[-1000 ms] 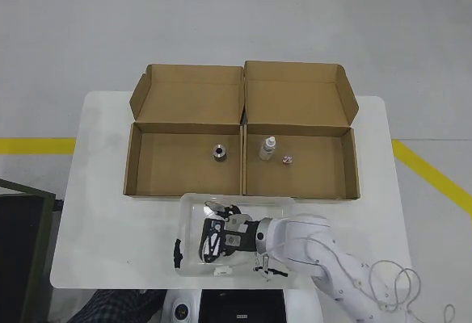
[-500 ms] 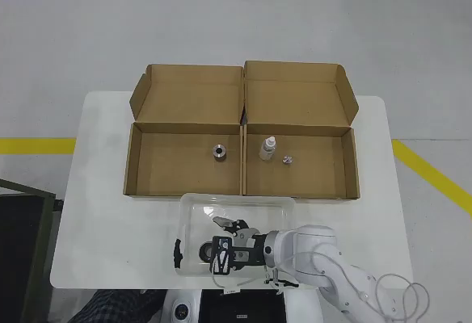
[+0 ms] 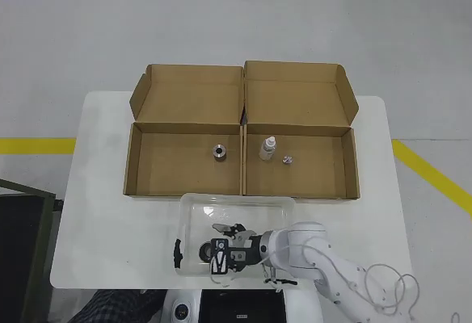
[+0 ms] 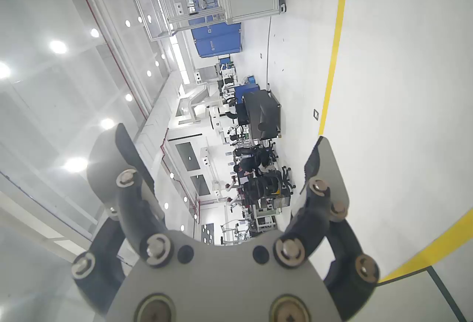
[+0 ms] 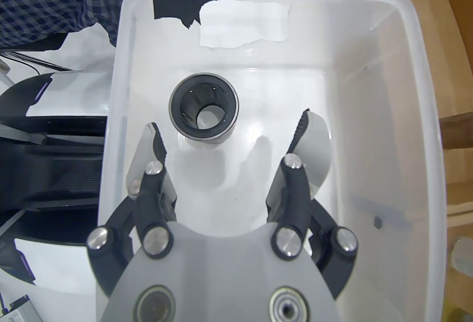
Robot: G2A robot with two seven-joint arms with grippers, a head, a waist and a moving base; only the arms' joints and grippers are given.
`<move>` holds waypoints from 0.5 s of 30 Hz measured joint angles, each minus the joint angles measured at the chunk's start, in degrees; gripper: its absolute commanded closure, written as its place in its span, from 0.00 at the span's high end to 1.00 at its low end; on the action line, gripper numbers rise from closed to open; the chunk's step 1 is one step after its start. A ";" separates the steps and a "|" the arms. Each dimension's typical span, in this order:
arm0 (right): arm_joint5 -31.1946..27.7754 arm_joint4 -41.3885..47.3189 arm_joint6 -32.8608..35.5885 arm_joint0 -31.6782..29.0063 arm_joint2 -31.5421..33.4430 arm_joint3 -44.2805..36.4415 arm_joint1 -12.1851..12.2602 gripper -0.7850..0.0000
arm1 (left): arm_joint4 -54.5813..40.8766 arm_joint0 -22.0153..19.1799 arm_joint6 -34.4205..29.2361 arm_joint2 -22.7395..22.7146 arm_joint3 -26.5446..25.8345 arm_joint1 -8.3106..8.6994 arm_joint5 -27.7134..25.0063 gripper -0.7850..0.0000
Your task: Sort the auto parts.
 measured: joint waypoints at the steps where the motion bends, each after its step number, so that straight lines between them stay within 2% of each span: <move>1: -0.09 0.37 -0.12 0.55 -0.42 0.63 -0.13 0.78 | 0.00 0.00 0.00 0.00 0.00 0.00 0.00 1.00; 9: -0.75 3.46 0.10 5.47 -3.94 6.28 -1.37 0.78 | 0.00 0.00 0.00 0.00 0.00 0.00 0.00 1.00; 12: -1.03 4.47 0.16 7.03 -5.45 7.99 -1.89 0.74 | 0.00 0.00 0.00 0.00 0.00 0.00 0.00 1.00; 15: -1.08 5.17 -0.09 8.25 -6.80 9.41 -2.35 0.64 | 0.00 0.00 0.00 0.00 0.00 0.00 0.00 1.00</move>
